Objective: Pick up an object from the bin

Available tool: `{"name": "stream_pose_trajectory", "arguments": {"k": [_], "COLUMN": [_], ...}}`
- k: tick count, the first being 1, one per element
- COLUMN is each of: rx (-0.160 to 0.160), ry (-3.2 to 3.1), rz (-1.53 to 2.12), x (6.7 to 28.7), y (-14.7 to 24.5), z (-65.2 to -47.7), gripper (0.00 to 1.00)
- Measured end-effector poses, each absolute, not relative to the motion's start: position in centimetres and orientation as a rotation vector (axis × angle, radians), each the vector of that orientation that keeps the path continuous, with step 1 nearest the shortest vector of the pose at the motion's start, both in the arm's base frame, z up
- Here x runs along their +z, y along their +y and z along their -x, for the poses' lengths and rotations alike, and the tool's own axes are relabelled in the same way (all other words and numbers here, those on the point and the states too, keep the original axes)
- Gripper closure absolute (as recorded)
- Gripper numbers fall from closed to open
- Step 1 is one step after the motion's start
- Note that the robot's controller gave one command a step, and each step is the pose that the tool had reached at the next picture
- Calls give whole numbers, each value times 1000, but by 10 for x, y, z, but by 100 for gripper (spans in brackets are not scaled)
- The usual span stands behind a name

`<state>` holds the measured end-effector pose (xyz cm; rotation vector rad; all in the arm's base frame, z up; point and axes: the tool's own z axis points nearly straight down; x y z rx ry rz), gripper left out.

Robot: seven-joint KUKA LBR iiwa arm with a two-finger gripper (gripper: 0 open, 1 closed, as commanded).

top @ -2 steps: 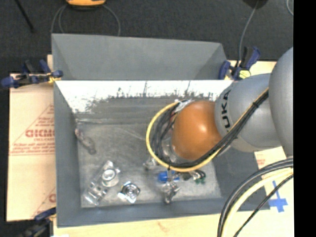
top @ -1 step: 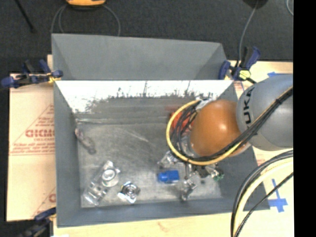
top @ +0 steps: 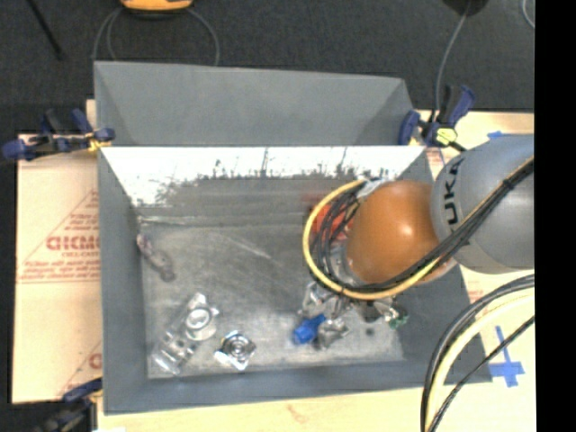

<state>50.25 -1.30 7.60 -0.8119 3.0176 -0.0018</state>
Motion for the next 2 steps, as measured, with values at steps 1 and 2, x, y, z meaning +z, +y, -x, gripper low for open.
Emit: {"name": "stream_pose_trajectory", "arguments": {"k": [1, 2], "rx": [-6, -7], "ry": [3021, 2902], "rz": [821, 1180], "x": [193, 252], "y": [-24, -54], "z": [-513, -547], "gripper": [100, 100]}}
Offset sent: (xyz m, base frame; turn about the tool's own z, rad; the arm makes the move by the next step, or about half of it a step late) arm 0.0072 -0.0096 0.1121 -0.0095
